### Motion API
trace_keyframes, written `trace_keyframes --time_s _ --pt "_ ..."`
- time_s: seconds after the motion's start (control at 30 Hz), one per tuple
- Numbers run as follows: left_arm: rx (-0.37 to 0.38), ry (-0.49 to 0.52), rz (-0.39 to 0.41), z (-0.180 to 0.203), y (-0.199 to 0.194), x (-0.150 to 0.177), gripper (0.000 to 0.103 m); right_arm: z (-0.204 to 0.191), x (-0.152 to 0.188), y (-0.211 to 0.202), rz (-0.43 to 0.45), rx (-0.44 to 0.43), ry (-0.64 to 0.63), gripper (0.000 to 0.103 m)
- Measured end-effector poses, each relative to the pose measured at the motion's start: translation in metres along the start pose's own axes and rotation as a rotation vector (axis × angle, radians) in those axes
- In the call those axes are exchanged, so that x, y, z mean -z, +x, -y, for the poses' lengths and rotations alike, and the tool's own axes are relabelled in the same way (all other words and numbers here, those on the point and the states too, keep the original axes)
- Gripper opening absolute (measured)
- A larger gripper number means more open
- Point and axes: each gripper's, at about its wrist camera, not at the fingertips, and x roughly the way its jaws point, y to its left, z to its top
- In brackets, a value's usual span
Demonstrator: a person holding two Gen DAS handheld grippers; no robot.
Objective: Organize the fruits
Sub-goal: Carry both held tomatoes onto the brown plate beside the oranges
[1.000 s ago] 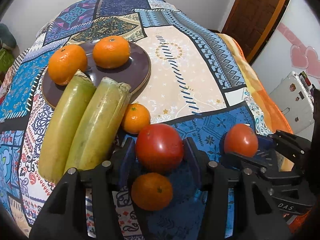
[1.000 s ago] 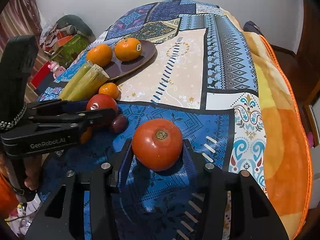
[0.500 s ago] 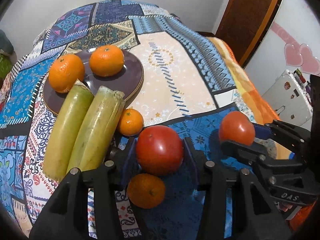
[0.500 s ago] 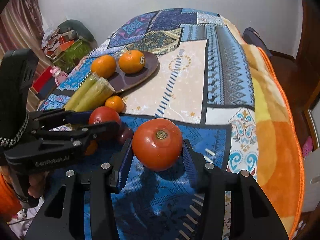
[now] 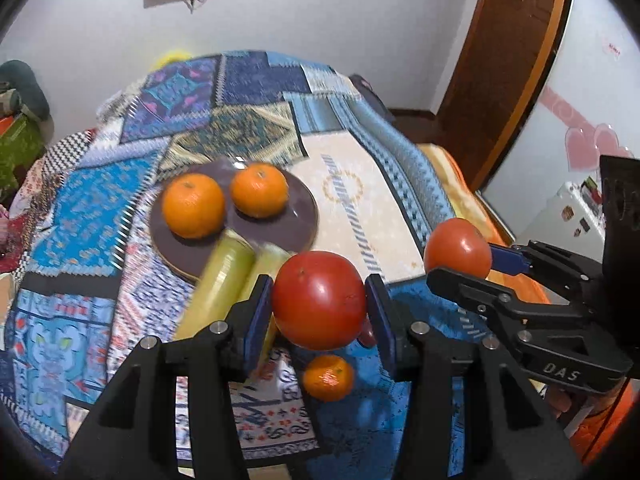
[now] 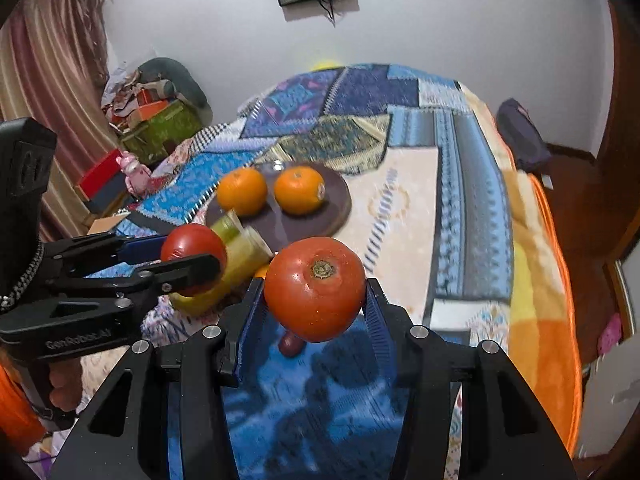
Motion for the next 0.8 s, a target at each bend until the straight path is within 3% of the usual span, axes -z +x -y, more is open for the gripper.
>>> trace_keyframes --time_s 0.4,0.8 --pt "-0.081 -0.037 0.088 -0.045 -0.033 -0.027 0.047 -0.018 -0.036 0.01 0.055 -0.003 -0.065 0.045" --pt "-0.114 -0.068 0.054 -0.081 -0.003 -0.033 0.047 -0.028 -0.056 0.05 0.026 -0.003 -0.108 0.045"
